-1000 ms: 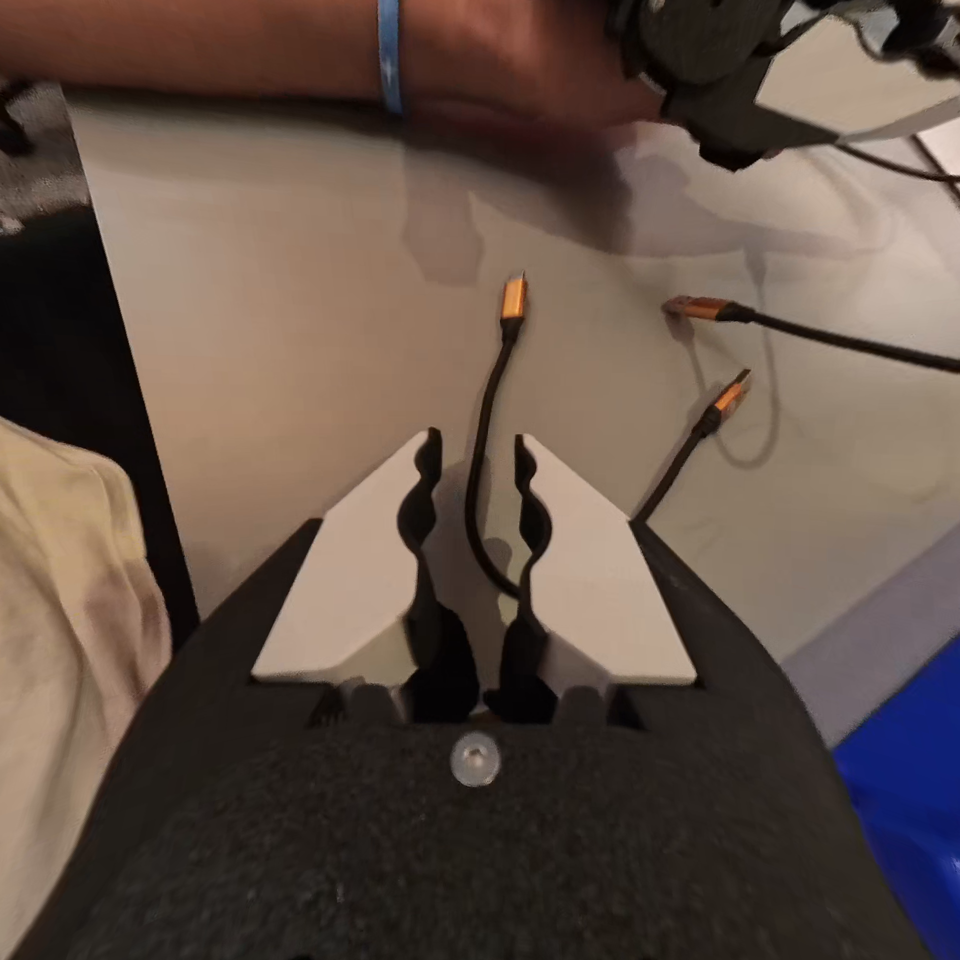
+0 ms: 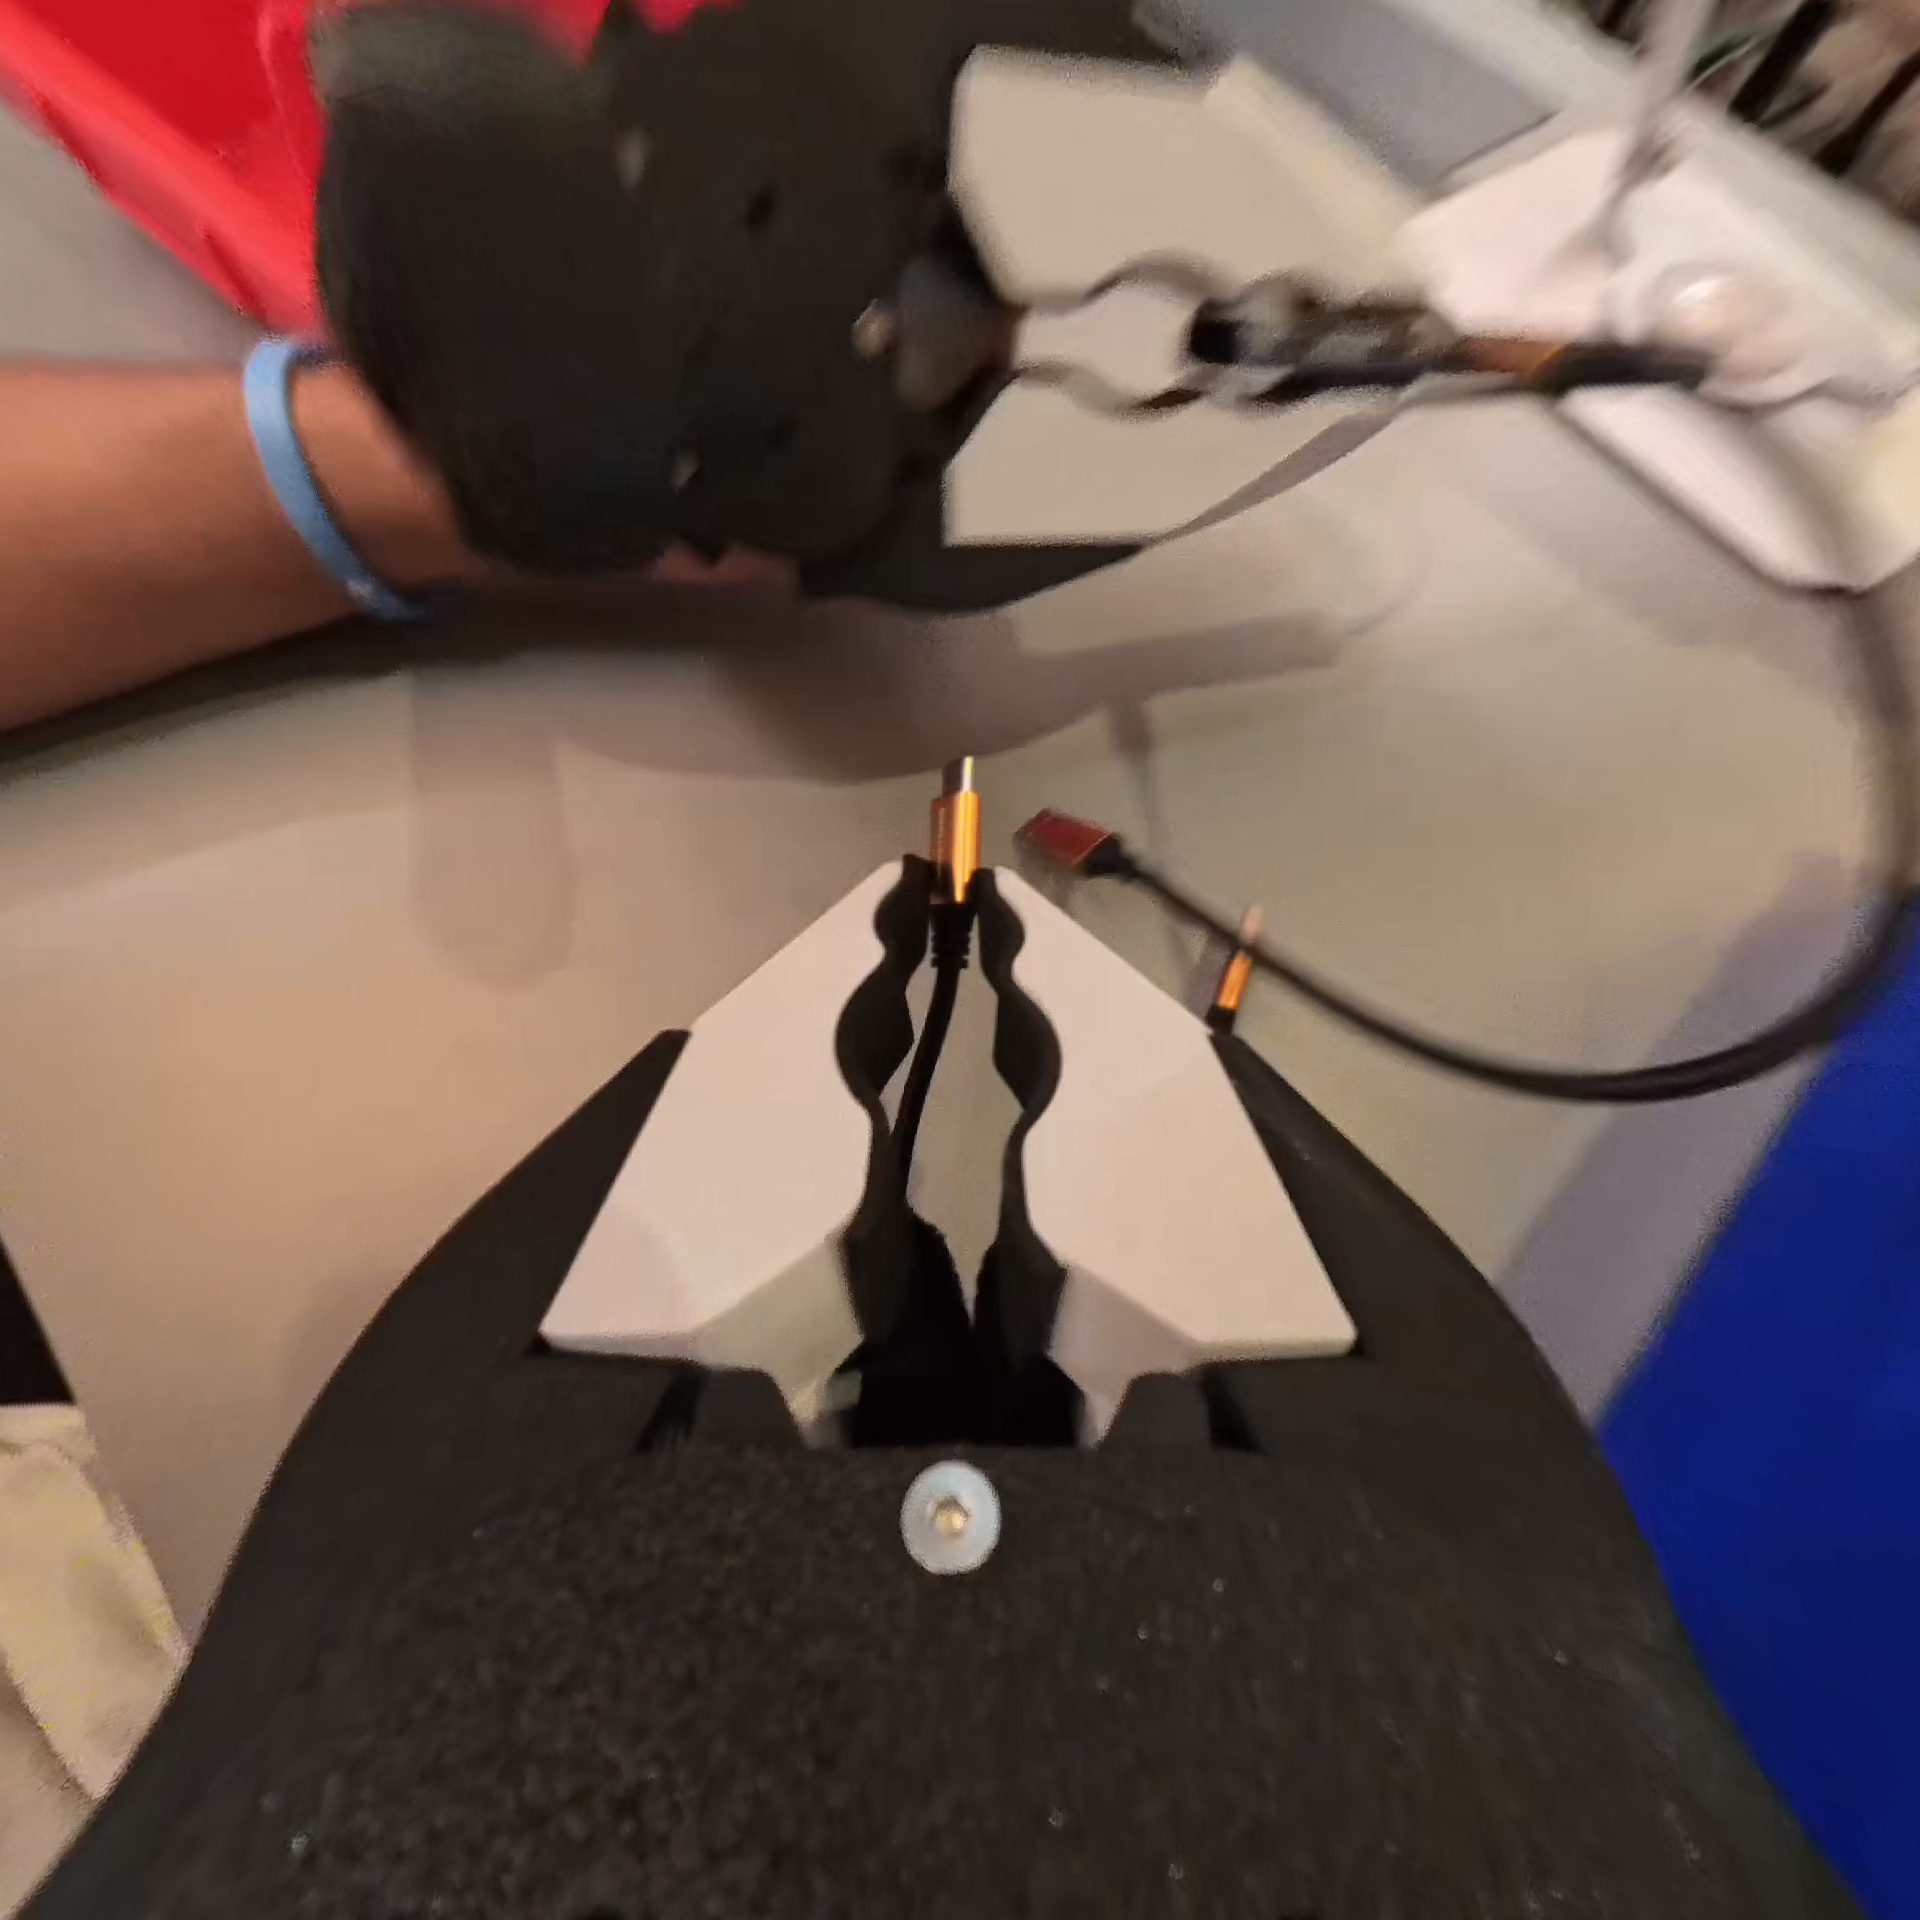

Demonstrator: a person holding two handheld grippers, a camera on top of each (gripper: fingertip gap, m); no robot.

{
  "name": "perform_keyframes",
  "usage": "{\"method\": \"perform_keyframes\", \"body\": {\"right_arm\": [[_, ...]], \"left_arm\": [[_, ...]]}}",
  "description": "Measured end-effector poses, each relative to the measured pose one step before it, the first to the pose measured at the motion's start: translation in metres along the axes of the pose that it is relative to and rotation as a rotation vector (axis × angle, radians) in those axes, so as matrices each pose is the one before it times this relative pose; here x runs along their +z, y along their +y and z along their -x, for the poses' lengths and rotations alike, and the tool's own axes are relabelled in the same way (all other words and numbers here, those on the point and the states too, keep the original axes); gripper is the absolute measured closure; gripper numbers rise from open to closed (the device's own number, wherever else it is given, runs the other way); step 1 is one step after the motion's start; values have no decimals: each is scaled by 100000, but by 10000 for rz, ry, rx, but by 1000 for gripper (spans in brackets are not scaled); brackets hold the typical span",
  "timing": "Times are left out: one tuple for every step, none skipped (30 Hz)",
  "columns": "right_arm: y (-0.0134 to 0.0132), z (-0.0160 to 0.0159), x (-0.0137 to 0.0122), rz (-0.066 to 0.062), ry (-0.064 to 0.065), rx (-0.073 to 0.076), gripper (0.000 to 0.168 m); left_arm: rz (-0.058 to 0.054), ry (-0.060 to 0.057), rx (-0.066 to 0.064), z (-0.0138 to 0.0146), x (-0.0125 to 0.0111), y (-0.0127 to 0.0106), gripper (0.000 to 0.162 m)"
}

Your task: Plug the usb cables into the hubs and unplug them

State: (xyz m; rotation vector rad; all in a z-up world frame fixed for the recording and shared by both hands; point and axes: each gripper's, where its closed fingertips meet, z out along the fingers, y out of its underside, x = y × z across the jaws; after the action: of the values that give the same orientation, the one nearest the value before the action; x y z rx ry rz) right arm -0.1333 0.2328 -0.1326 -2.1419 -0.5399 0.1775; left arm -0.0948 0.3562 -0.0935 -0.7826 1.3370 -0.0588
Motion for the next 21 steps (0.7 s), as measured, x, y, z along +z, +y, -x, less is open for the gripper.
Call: {"method": "perform_keyframes", "body": {"right_arm": [[-1030, -1043, -853, -163, 198, -99, 162], [-910, -1069, -636, -33, 296, -295, 162], [-749, -1300, -403, 84, 533, -538, 162], [-582, -895, -109, 127, 315, -615, 161], [-214, -104, 221, 271, -196, -367, 161], [333, 232, 499, 547, -483, 111, 161], [170, -133, 553, 357, -356, 531, 161], [-285, -57, 491, -38, -482, 740, 161], [-290, 170, 407, -29, -687, 852, 161], [-189, 111, 307, 30, -629, 685, 162], [-61, 196, 203, 134, -643, 486, 162], [109, 234, 105, 244, -637, 396, 162], [-20, 44, -19, 139, -491, 355, 163], [-99, -173, -98, 62, -305, 288, 163], [-23, -118, -148, 117, -311, 247, 163], [-165, 91, -185, 5, -397, 252, 164], [-99, 242, -139, 47, -431, 237, 164], [-29, 162, -86, 84, -319, 219, 164], [23, 199, 5, 109, -261, 128, 164], [99, 506, 68, 136, -399, 63, 164], [210, 284, 143, 197, -229, 74, 164]], "left_arm": [[-358, 160, 168, -224, -193, -579, 152], [-433, 253, 95, -390, -213, -661, 152], [-353, 261, 36, -459, -147, -565, 152], [-154, 206, -10, -393, -44, -327, 152], [-17, 137, -33, -293, 18, -156, 152], [-2, 40, 15, -162, 22, -147, 152], [-44, -90, 130, -5, -12, -184, 152], [-52, -143, 224, 77, -44, -217, 152], [-26, -113, 289, 53, -41, -192, 152], [-23, -92, 329, 19, -40, -191, 152], [-52, -98, 301, -3, -43, -225, 152], [-56, -153, 247, 99, -50, -195, 152], [-11, -148, 191, 149, -32, -94, 152], [-12, -113, 157, 155, -33, -45, 152], [-51, -93, 162, 114, -47, -76, 152], [-56, -58, 165, 28, -20, -80, 152], [-33, -26, 148, -25, -10, -74, 152], [-42, -54, 116, 3, -9, -111, 152], [-75, -53, 86, 16, -22, -196, 152], [-67, 19, 59, -76, 0, -179, 152], [-30, 5, 46, -69, 9, -121, 152]]}}
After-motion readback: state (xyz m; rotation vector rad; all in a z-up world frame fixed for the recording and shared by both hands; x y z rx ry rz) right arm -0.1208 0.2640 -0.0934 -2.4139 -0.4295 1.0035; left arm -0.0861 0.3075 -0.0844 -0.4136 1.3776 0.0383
